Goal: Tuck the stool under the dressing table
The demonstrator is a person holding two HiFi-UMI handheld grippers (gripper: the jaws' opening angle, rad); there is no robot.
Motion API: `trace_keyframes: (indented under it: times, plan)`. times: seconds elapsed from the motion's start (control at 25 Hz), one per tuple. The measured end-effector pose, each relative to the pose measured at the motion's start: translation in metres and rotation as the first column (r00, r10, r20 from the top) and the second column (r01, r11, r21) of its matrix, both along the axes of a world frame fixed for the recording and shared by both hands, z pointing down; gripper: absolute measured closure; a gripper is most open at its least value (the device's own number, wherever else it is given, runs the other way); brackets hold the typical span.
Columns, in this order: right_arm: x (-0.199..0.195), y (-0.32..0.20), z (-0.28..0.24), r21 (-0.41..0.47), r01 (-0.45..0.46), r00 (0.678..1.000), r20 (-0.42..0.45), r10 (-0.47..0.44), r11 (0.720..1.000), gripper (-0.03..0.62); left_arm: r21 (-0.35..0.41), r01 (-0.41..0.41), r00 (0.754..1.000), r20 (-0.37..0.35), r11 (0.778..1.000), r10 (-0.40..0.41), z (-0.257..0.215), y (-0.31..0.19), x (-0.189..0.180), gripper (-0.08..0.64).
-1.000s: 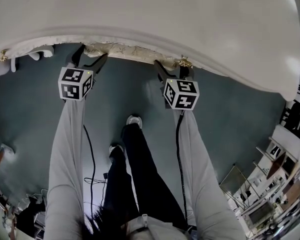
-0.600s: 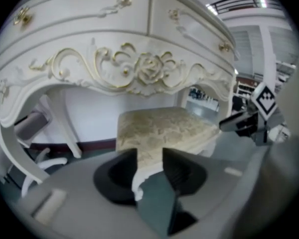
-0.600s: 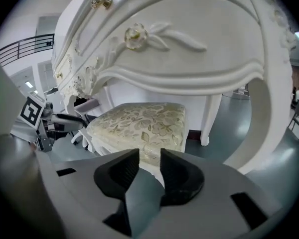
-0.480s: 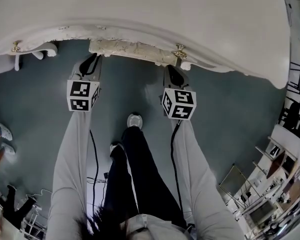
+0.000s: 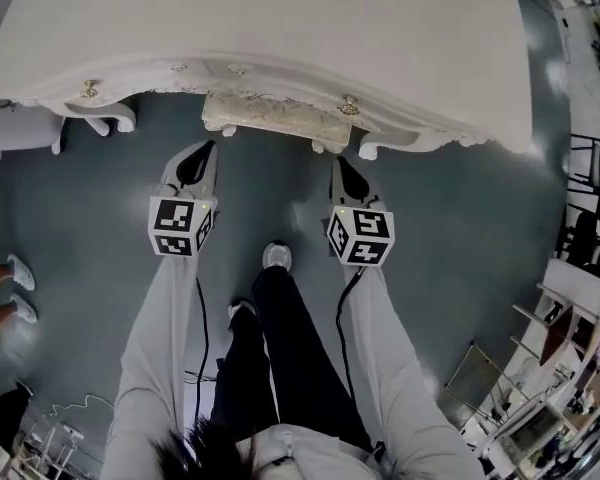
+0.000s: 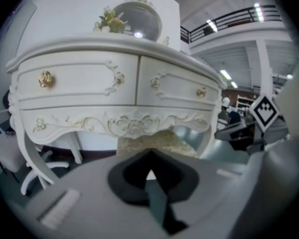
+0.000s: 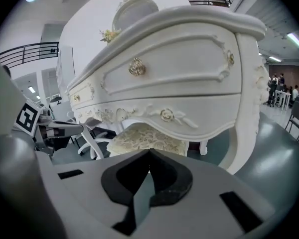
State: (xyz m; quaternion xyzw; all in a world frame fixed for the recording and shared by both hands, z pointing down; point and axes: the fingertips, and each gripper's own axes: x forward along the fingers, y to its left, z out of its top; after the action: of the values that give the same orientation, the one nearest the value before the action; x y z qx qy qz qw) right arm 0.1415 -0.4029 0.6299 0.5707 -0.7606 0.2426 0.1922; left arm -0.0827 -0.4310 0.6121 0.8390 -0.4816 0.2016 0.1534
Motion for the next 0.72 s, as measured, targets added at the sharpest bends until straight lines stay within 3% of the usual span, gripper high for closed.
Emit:
trace_keyframes:
  times: [0.52, 0.72]
  plan:
    - [-0.016, 0.073, -0.130, 0.122, 0.040, 0.998, -0.058, -0.033, 0.992, 0.591, 0.050, -0.001, 0.994, -0.110, 0.999, 0.007, -0.116, 0.079, -0.013, 0.555]
    - [-0.020, 0.097, -0.176, 0.165, 0.039, 0.998, -0.057, -0.030, 0.985, 0.591, 0.094, -0.022, 0.992, -0.118, 0.995, 0.033, -0.160, 0.104, -0.008, 0.555]
